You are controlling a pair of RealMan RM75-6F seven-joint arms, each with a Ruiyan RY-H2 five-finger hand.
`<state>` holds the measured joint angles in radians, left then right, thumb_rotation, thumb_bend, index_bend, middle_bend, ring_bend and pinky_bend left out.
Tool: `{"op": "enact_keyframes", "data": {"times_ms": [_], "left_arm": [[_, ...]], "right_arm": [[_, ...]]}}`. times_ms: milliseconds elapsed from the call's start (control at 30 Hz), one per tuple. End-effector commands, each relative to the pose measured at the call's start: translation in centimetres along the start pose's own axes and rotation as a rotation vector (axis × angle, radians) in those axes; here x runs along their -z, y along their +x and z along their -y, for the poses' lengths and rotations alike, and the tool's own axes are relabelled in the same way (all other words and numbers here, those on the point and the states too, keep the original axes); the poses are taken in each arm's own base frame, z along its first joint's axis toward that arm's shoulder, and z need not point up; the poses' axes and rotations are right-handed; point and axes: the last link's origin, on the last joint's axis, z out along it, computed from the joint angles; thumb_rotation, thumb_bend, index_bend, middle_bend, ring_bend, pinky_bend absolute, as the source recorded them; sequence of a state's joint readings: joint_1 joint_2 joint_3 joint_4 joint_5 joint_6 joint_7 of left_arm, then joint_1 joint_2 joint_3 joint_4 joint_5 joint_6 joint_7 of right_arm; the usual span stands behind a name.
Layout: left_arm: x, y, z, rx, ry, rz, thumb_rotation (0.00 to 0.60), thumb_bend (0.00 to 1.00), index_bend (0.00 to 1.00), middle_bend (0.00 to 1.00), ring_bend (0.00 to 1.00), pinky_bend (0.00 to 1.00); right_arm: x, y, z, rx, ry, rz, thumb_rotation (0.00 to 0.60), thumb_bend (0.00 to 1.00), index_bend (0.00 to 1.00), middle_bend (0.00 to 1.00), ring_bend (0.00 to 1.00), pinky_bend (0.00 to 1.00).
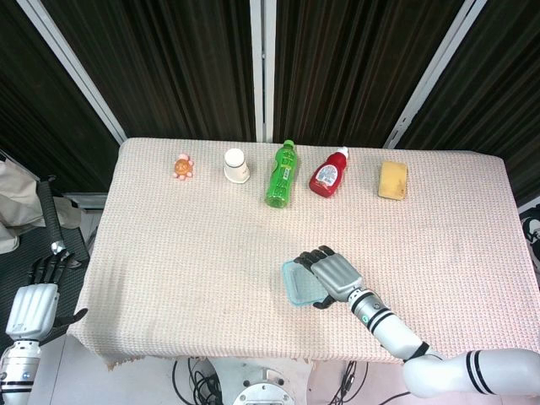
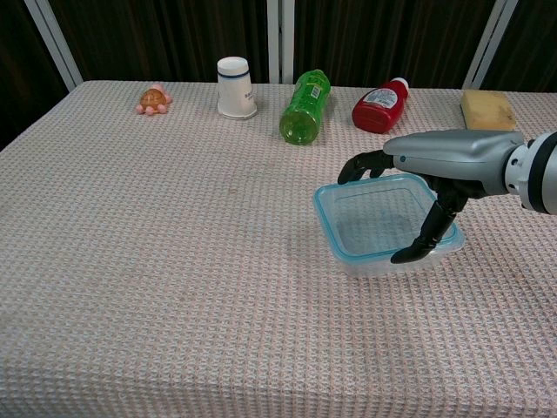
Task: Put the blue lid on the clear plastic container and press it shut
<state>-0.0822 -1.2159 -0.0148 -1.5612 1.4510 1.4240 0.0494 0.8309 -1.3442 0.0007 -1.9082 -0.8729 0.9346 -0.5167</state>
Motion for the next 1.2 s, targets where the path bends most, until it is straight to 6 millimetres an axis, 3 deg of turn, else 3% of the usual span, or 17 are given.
{"op": "enact_keyframes", "data": {"times_ms": [33, 467, 867, 1200], "left_arm": [[0.0, 0.0, 0.0, 0.0, 0.001, 0.001, 0.6, 0.06, 0.08, 0.0, 0.0, 0.0], [-0.1, 0.0, -0.1, 0.0, 0.002, 0.008, 0.6, 0.06, 0.08, 0.0, 0.0, 0.0], [-0.3, 0.0, -0.3, -0.004, -0.002, 0.012, 0.6, 0.06, 0.08, 0.0, 0.0, 0.0], [-0.2, -0.1, -0.2, -0.004, 0.002, 0.013, 0.6, 0.06, 0.08, 0.0, 0.0, 0.0]], "right_arm": [[0.0, 0.0, -0.1, -0.001, -0.001, 0.0, 0.6, 0.09, 0.14, 0.21, 0.11, 0.08], [0.4, -0.3, -0.9, -0.021, -0.003, -0.002, 0.6, 0.09, 0.14, 0.21, 0.11, 0.07], [0.4, -0.6, -1.2, -0.055, 0.001, -0.003, 0.6, 0.09, 0.01, 0.18, 0.07, 0.03], [0.3, -0.7, -1.2, -0.063, 0.011, 0.012, 0.6, 0.09, 0.0, 0.13, 0.04, 0.0]]}}
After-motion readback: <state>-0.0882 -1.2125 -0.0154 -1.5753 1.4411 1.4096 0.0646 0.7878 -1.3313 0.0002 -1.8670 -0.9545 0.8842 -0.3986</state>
